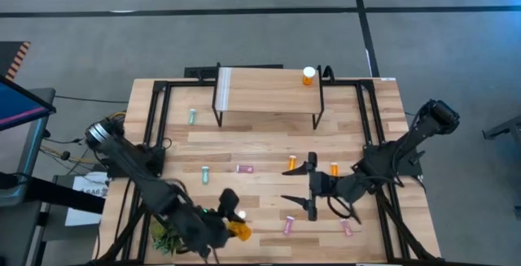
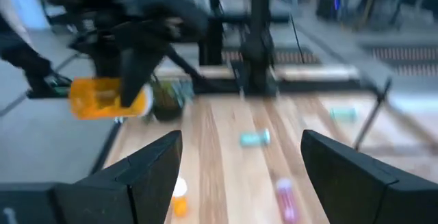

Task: Pick and place medicine bottles onto shelf by color
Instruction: Put the large orange pill bottle on the shelf aligned with the other large orange pill bottle

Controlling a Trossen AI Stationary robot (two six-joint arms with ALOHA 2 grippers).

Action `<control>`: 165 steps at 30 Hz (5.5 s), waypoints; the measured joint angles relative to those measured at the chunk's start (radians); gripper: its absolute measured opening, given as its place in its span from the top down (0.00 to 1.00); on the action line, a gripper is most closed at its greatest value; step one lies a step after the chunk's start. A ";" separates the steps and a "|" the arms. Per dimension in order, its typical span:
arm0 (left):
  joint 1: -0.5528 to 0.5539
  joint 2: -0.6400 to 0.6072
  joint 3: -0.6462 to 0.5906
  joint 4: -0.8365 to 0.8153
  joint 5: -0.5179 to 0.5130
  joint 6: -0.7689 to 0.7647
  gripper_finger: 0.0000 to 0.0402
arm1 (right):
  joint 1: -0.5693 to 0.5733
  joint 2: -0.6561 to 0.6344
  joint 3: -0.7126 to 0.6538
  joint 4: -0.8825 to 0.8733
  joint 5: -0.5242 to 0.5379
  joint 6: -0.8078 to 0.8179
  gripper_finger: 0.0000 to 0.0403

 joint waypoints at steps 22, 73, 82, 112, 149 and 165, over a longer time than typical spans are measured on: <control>0.182 -0.360 -0.879 1.890 0.223 0.421 0.60 | -0.215 0.129 -0.400 1.397 -0.338 -0.361 0.21; 0.391 -0.049 -0.624 2.033 0.302 0.246 0.60 | -0.315 0.380 -0.006 1.218 -0.486 -0.323 0.20; 0.391 -0.049 -0.624 2.030 0.300 0.247 0.60 | -0.317 0.380 -0.006 1.219 -0.458 -0.308 0.09; 0.392 -0.047 -0.626 2.042 0.311 0.249 0.59 | -0.306 0.379 -0.003 1.216 -0.533 -0.384 0.09; 0.394 -0.048 -0.626 1.989 0.314 0.230 0.59 | -0.324 0.380 -0.005 1.184 -0.552 -0.334 0.38; 0.391 -0.049 -0.625 1.980 0.309 0.221 0.44 | -0.324 0.380 -0.005 1.183 -0.547 -0.342 0.45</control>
